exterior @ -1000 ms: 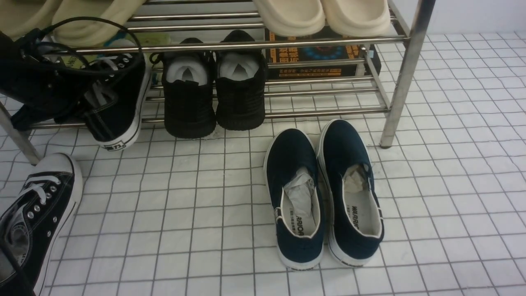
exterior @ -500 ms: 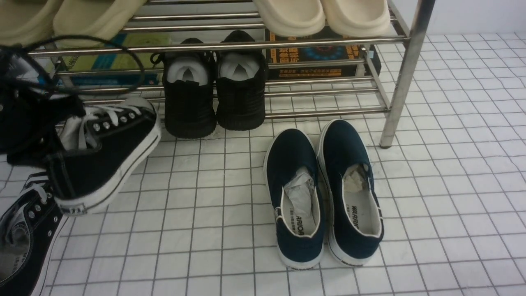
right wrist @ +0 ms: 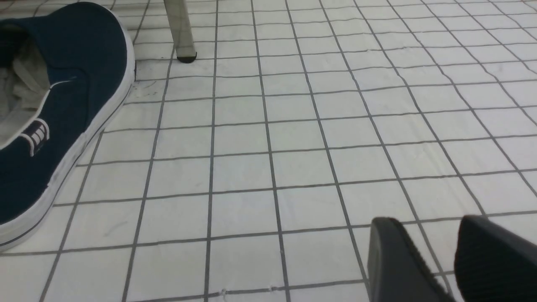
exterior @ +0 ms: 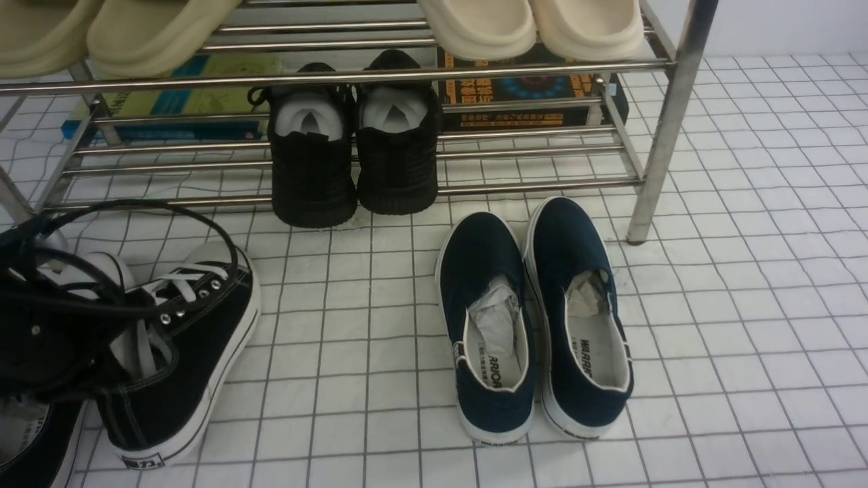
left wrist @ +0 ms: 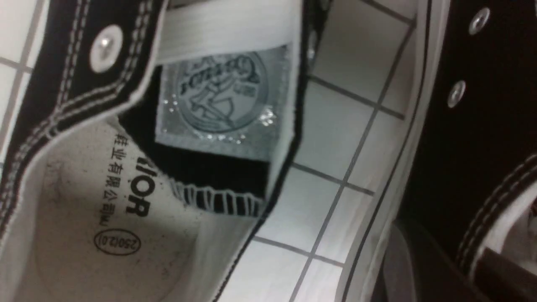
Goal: Take the shoes off the shelf with your hand from the white checkered tablecloth.
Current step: 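Set the held shoe down on the floor in front of the rack with the left gripper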
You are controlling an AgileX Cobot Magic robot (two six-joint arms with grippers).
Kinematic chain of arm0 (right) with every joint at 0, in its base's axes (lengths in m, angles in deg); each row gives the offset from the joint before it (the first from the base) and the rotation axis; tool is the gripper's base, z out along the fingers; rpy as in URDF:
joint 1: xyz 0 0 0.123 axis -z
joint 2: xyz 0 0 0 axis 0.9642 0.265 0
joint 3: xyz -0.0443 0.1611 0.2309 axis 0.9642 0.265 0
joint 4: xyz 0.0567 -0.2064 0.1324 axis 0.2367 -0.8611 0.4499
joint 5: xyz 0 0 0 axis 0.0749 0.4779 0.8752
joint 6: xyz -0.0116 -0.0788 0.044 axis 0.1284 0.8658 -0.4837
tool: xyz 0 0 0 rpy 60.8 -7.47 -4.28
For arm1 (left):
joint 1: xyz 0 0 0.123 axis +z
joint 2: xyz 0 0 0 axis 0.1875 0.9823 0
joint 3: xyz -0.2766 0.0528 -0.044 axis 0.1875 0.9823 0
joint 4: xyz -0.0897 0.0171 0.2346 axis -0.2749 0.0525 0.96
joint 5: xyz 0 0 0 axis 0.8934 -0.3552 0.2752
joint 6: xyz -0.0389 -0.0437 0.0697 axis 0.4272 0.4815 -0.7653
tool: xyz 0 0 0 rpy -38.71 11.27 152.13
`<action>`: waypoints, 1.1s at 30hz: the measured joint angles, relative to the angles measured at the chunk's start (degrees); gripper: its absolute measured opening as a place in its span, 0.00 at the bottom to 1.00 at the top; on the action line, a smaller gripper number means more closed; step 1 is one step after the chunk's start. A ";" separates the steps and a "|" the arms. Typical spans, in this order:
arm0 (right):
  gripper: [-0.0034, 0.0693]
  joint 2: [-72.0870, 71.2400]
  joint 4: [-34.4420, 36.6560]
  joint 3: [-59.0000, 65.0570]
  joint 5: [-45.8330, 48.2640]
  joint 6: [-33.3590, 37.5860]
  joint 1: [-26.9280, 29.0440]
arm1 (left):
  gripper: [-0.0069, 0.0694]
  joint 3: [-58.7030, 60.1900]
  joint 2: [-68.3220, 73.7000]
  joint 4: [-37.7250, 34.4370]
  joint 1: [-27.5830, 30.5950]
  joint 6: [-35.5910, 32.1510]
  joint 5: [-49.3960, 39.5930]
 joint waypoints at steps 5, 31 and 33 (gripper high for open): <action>0.38 0.00 0.00 0.00 0.00 0.00 0.00 | 0.11 0.47 -0.04 0.55 0.00 0.16 0.97; 0.38 0.00 0.00 0.00 0.00 0.00 0.00 | 0.46 -11.45 -3.91 12.66 0.00 5.12 -17.96; 0.38 0.00 0.00 0.00 0.00 0.00 0.00 | 0.43 -12.64 -6.84 12.78 0.00 5.05 -20.76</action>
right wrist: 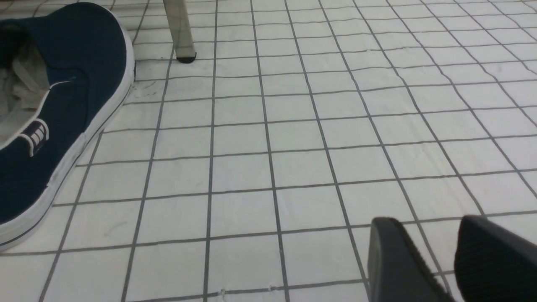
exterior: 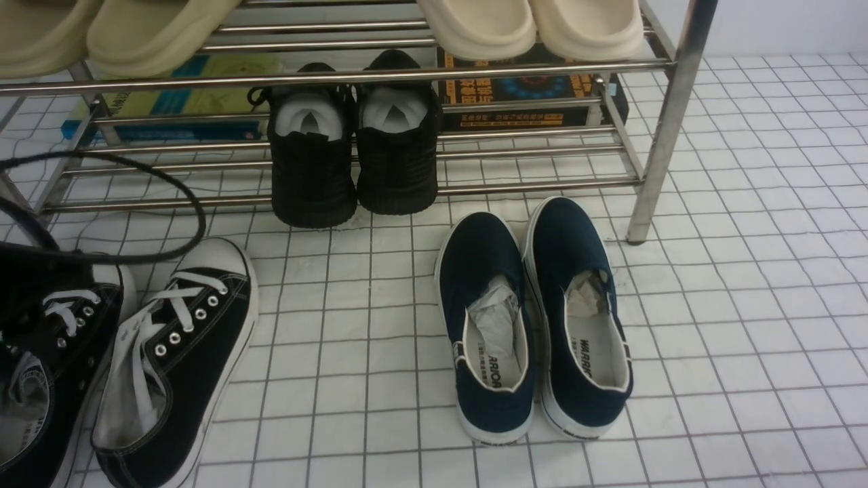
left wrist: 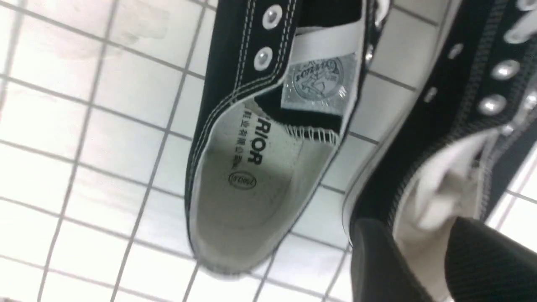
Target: Take the shoes off the shelf with your hand from the white checkered tablecloth.
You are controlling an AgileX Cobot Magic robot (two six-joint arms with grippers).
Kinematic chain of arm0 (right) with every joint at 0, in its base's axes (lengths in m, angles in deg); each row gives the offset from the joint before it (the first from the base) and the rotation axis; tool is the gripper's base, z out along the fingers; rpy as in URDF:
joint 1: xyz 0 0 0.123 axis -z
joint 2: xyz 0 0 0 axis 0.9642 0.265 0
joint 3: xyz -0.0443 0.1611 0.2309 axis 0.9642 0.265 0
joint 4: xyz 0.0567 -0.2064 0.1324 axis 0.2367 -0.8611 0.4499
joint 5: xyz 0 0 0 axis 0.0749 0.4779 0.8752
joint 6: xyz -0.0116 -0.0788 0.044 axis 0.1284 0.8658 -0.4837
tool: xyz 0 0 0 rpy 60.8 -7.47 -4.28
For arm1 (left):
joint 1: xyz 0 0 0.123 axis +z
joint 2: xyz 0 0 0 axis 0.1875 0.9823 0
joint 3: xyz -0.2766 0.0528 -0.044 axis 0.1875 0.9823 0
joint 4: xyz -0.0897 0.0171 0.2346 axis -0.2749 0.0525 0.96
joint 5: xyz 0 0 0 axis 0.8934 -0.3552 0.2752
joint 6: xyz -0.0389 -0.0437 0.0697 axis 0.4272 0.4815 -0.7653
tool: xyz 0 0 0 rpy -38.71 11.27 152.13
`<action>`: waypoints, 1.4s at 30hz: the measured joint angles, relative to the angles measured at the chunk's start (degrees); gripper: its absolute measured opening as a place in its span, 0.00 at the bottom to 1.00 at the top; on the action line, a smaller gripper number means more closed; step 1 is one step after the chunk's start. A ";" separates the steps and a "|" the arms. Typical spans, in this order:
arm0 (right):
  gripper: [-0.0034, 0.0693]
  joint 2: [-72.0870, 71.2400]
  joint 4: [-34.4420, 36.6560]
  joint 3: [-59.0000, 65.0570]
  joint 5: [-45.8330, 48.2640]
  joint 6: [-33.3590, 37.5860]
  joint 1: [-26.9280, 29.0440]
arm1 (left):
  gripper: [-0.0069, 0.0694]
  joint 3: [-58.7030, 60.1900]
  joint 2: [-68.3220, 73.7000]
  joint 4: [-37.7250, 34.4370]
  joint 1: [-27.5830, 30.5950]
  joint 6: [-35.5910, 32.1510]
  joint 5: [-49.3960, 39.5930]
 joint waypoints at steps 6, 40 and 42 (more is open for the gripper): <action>0.38 0.00 0.00 0.00 0.00 0.00 0.00 | 0.22 -0.18 -11.06 -3.55 0.00 -3.70 -6.15; 0.38 0.00 0.00 0.00 0.00 0.00 0.00 | 0.11 28.06 -52.94 -21.52 0.00 -29.99 19.61; 0.38 0.00 0.00 0.00 0.00 0.00 0.00 | 0.11 28.30 -52.94 -21.15 0.00 -29.99 19.91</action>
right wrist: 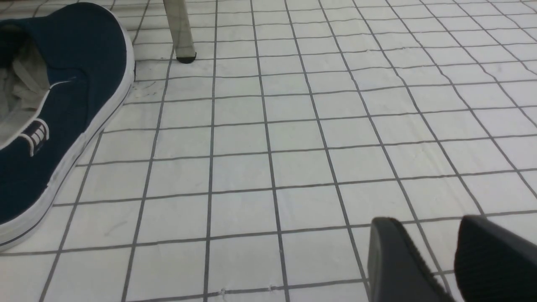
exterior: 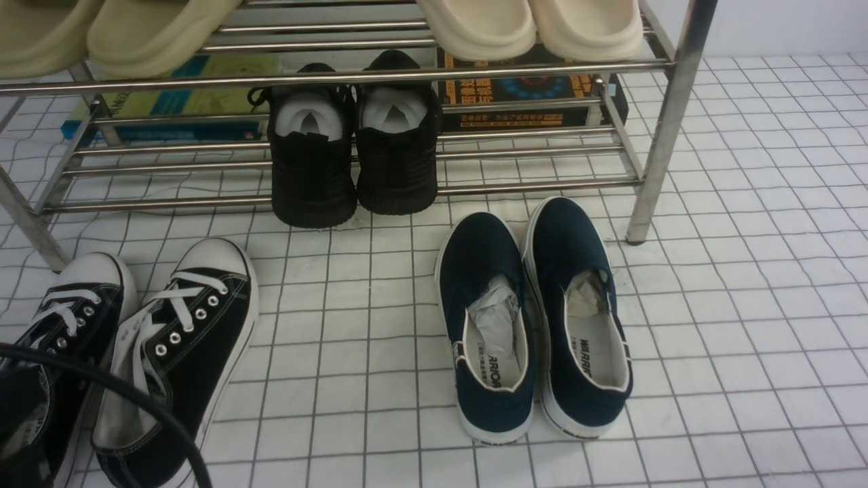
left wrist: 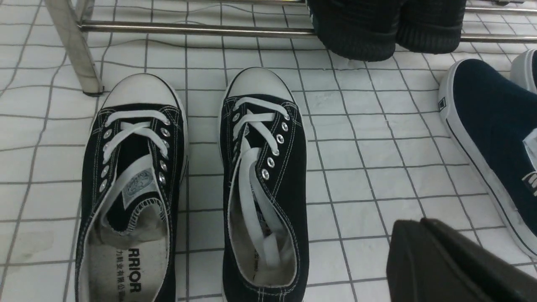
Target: Take the shoes off the shelf with your hand from the white checkered tablecloth.
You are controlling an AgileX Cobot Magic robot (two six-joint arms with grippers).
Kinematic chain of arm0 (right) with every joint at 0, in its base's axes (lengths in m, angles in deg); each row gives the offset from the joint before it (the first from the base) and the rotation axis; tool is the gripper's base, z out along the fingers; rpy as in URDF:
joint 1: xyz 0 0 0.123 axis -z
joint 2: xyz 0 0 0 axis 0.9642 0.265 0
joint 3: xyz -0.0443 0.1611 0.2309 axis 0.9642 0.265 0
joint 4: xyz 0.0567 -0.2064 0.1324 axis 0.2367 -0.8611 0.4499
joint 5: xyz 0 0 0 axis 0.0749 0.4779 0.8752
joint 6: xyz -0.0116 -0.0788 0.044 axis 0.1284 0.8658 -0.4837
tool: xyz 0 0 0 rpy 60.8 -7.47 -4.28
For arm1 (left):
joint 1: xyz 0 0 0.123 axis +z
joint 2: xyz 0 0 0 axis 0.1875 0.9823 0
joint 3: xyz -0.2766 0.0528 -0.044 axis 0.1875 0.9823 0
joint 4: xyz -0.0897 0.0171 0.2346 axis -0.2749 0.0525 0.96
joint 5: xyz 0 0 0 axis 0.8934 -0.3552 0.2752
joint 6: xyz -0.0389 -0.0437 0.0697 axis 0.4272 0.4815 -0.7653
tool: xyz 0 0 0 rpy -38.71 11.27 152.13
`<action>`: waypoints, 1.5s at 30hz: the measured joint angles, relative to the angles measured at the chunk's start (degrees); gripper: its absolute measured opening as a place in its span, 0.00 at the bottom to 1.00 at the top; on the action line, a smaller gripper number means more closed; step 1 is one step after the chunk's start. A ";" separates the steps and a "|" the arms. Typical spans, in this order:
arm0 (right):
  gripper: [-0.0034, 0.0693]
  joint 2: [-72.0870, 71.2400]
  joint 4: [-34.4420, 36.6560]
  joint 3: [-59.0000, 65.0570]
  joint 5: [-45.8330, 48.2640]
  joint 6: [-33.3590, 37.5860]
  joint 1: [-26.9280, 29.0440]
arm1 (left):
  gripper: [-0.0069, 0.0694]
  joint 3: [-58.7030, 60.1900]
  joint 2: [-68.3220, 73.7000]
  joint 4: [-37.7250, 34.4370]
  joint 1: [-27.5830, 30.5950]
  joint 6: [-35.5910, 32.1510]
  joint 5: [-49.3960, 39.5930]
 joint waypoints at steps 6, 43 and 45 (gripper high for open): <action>0.38 0.00 0.00 0.00 0.00 0.00 0.00 | 0.11 7.62 -1.47 2.47 0.00 0.45 7.29; 0.38 0.00 0.00 0.00 0.00 0.00 0.00 | 0.15 32.78 -22.69 25.89 -6.71 25.17 22.70; 0.38 0.00 0.00 0.00 0.00 0.00 0.00 | 0.15 32.78 -22.69 25.89 -6.71 25.17 22.63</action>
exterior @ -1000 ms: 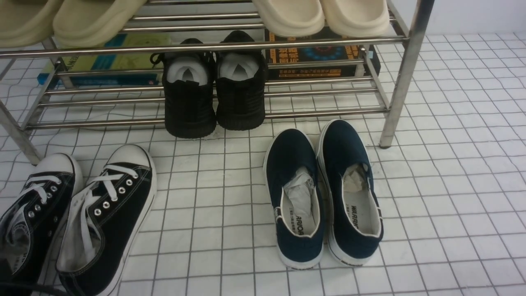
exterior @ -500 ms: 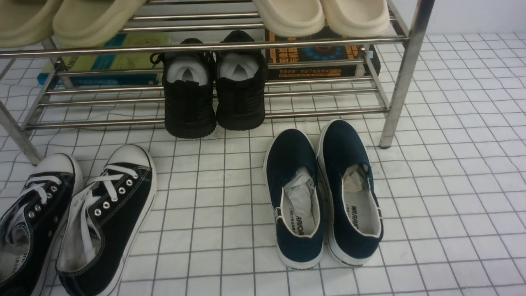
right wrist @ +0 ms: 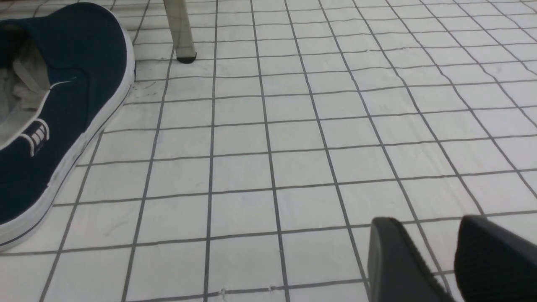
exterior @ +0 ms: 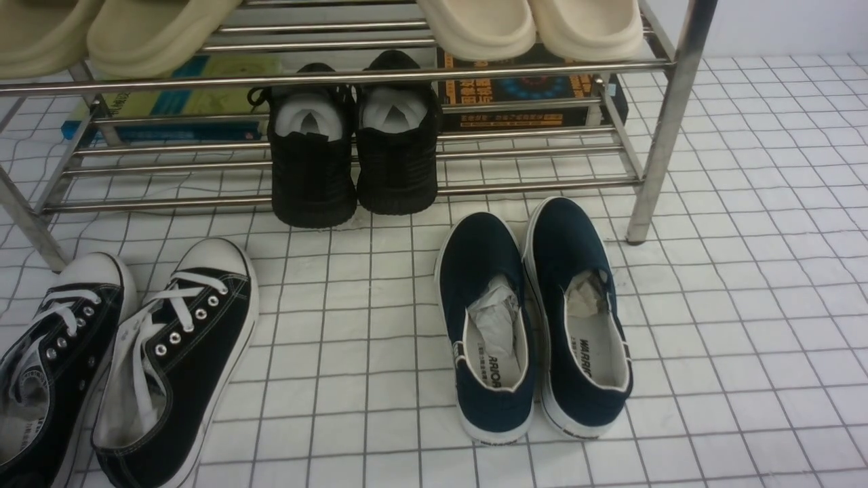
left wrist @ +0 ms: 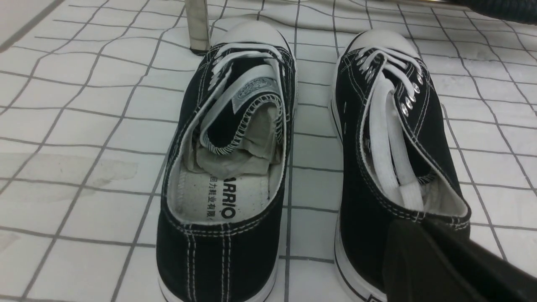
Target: Take the shoes off the shelf with your hand from the white checkered tablecloth.
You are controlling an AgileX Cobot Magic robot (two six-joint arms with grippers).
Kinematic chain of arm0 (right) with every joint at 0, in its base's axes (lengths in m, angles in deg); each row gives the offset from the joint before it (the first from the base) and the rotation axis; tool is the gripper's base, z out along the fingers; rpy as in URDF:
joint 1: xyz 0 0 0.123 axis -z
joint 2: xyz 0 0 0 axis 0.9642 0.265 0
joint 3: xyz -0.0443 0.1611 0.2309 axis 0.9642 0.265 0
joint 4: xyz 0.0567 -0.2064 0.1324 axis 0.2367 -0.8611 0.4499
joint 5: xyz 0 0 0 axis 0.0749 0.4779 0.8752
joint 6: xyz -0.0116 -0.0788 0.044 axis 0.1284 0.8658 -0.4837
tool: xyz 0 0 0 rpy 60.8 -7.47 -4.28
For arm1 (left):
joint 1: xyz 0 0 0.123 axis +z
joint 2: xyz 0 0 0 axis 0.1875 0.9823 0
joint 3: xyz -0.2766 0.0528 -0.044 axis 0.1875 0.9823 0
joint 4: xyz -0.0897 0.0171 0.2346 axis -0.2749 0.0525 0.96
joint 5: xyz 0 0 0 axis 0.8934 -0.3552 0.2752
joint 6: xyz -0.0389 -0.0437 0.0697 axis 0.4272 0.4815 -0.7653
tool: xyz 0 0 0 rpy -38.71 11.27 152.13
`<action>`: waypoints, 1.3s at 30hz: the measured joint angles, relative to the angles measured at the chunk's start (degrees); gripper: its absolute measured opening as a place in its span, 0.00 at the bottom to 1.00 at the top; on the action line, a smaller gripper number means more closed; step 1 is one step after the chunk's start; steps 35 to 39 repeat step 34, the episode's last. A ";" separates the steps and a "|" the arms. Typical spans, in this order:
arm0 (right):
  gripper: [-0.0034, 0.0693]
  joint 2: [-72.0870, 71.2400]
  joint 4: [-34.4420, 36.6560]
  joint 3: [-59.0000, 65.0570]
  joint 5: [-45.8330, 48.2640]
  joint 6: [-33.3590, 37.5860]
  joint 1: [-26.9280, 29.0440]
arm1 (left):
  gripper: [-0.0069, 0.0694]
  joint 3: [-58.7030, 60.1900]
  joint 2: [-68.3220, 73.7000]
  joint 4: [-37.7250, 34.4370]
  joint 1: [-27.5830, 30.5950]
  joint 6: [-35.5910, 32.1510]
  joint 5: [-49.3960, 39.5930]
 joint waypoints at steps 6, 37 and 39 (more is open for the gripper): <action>0.38 0.00 0.00 0.00 0.00 0.00 0.00 | 0.15 0.00 0.00 0.00 0.00 0.00 -0.02; 0.38 0.00 0.00 0.00 0.02 0.00 0.00 | 0.18 0.00 0.00 0.11 0.00 0.16 -0.13; 0.38 0.00 0.00 0.00 0.02 0.00 0.00 | 0.18 0.00 0.00 0.11 0.00 0.16 -0.13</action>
